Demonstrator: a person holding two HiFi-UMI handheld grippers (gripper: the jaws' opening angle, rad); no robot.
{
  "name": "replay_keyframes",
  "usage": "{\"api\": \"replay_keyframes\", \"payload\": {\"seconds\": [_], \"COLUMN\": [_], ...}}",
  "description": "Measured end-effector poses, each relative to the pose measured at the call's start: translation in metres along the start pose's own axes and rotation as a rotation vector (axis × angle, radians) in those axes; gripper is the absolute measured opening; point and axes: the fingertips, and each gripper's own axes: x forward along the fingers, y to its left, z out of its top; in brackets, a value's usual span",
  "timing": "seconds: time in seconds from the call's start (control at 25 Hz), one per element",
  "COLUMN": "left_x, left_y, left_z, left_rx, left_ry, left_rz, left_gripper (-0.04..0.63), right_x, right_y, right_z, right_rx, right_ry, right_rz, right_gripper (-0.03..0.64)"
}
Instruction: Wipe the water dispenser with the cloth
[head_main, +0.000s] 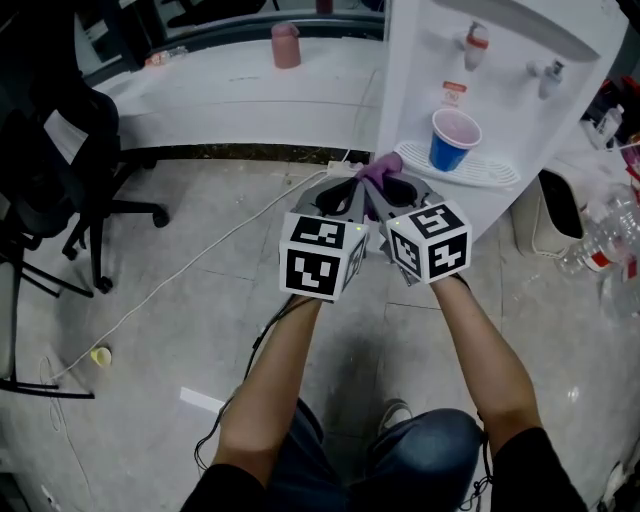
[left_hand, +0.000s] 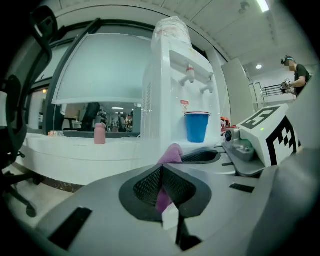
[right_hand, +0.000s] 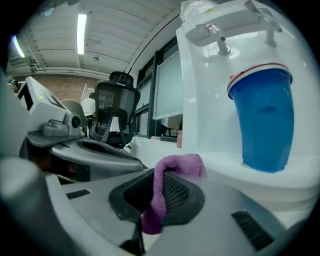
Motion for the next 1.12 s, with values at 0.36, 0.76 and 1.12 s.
{"api": "replay_keyframes", "payload": {"seconds": [0.36, 0.76, 1.12], "left_x": [0.002, 0.001, 0.022], "left_y": [-0.001, -0.003, -0.023], "left_z": [-0.01, -0.009, -0.018], "left_rx": [0.0, 0.018, 0.023], "left_ry": [-0.01, -0.036, -0.014], "left_rz": [-0.009, -0.019, -0.067], "left_gripper": [0.026, 0.026, 0.026], "right_x": [-0.003, -0.008, -0.05], "right_y": [-0.004, -0.011, -0.057], "right_z": [-0.021, -0.039, -0.05], "right_rx": [0.011, 0.018, 0.035], "right_ry": [0.003, 0.026, 0.016], "right_rz": [-0.019, -0.049, -0.171], "right_gripper": [0.032, 0.032, 0.032]}}
